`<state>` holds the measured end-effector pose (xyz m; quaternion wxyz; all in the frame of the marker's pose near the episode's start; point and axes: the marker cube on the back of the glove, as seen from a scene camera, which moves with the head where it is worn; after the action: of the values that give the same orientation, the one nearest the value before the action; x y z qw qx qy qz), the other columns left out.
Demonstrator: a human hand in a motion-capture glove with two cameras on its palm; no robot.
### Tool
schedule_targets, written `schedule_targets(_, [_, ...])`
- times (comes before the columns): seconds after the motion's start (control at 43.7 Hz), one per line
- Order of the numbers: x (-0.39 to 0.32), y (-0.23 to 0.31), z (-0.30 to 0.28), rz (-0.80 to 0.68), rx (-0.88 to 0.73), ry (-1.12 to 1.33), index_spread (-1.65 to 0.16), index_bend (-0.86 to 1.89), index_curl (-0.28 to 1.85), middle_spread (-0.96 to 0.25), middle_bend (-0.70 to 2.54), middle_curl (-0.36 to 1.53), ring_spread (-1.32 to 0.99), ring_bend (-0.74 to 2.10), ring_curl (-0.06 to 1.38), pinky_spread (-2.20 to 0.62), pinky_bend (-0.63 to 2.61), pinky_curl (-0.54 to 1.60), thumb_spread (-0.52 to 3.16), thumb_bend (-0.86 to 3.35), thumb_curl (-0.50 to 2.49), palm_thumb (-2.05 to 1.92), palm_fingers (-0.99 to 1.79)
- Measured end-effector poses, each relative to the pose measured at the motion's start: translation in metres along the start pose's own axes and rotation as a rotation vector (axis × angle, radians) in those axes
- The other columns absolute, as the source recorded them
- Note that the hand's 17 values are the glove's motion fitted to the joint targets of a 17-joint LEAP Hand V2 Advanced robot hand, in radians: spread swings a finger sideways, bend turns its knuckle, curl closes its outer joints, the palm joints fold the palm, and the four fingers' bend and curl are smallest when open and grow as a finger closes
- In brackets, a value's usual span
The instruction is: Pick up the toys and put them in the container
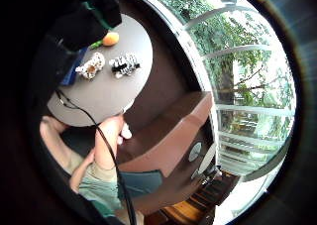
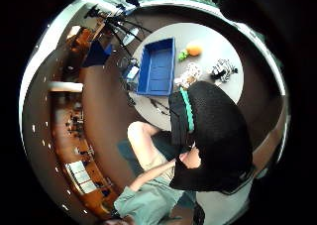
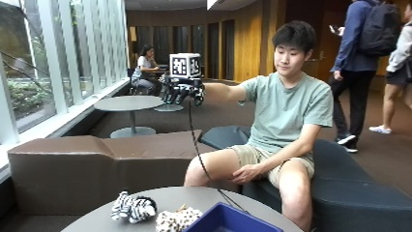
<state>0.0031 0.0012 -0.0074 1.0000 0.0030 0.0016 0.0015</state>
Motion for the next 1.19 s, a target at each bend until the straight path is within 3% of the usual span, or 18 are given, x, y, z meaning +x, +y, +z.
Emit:
schedule_targets(0.183, [0.005, -0.007, -0.023, 0.013, 0.035, -0.009, -0.19, 0.15, 0.08, -0.11, 0.17, 0.06, -0.14, 0.48, 0.14, -0.03, 0.63, 0.20, 0.99, 0.03, 0.04, 0.00, 0.28])
schedule_targets(0.412, [0.008, -0.038, -0.027, 0.010, 0.012, -0.011, -0.23, 0.16, 0.13, -0.15, 0.19, 0.13, -0.19, 0.56, 0.18, -0.03, 0.68, 0.25, 1.34, 0.02, 0.10, -0.01, 0.24])
schedule_targets(0.709, [0.035, -0.072, -0.008, 0.010, -0.085, -0.010, -0.25, 0.17, 0.19, -0.17, 0.21, 0.20, -0.21, 0.61, 0.21, -0.04, 0.71, 0.28, 1.49, -0.01, 0.15, -0.01, 0.19])
schedule_targets(0.823, [0.041, -0.102, 0.008, -0.002, -0.142, -0.018, -0.25, 0.13, 0.20, -0.16, 0.19, 0.22, -0.20, 0.60, 0.22, -0.03, 0.77, 0.31, 1.46, -0.01, 0.18, -0.01, 0.06])
schedule_targets(1.189, [0.070, -0.197, 0.151, -0.014, -0.335, 0.059, -0.26, 0.07, 0.18, -0.12, 0.17, 0.27, -0.13, 0.52, 0.21, 0.00, 0.89, 0.35, 1.36, -0.01, 0.24, 0.00, -0.17])
